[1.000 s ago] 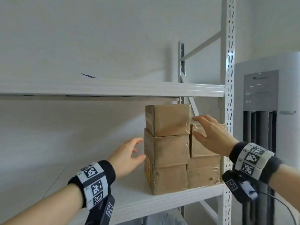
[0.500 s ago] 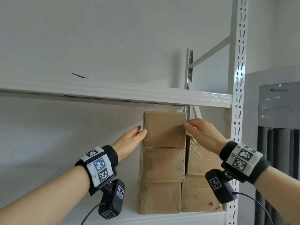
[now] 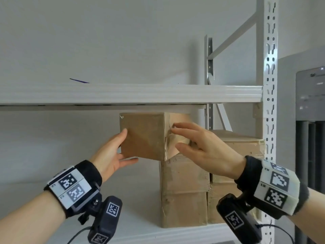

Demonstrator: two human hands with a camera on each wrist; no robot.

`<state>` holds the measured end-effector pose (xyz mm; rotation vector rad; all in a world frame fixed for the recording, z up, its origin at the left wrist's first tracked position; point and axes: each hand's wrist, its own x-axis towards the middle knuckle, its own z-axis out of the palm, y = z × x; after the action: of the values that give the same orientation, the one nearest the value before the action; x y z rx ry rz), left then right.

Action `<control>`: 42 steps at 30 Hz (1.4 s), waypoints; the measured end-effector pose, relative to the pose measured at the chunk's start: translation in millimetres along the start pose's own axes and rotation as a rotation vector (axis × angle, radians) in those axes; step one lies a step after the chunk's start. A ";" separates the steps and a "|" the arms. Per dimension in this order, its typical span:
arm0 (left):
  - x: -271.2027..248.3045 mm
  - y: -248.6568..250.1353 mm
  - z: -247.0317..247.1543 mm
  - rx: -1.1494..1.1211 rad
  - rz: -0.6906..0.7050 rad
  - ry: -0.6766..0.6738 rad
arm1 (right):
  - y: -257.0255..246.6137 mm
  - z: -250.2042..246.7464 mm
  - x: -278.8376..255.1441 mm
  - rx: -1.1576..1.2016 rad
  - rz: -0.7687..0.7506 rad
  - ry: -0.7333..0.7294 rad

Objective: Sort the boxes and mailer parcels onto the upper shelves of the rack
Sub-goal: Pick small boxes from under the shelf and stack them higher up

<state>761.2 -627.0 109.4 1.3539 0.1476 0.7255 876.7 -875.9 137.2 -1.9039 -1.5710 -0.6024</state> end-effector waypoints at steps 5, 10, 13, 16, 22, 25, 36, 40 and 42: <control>-0.4 -1.9 -4.7 -0.067 -0.025 0.061 | 30.0 -16.2 37.7 0.144 0.323 0.105; 0.0 -1.0 -9.7 -0.060 -0.052 0.111 | 66.4 -17.3 84.1 0.407 0.666 0.089; 0.9 -3.1 -10.8 -0.041 -0.073 0.123 | 76.4 -9.0 95.4 0.497 0.721 0.017; -0.9 -2.1 -9.2 -0.027 -0.087 0.137 | 75.8 -0.2 100.2 0.557 0.739 -0.006; -17.4 10.2 -13.7 -0.080 -0.123 0.117 | 56.3 -2.8 86.0 0.647 0.656 -0.049; -31.1 15.4 -28.4 -0.163 -0.180 0.077 | 32.8 -10.3 72.6 0.684 0.622 -0.047; -138.3 30.7 -110.3 -0.251 -0.417 -0.119 | -97.3 8.9 14.0 0.660 0.563 -0.082; -189.7 18.5 -139.0 -0.256 -0.465 -0.118 | -145.6 30.0 -16.1 0.680 0.544 -0.089; -214.6 7.0 -147.6 -0.257 -0.457 -0.135 | -166.5 42.2 -33.4 0.675 0.513 -0.084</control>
<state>518.6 -622.1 14.5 1.0654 0.2376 0.2569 705.9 -849.3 110.2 -1.6933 -1.0625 0.2143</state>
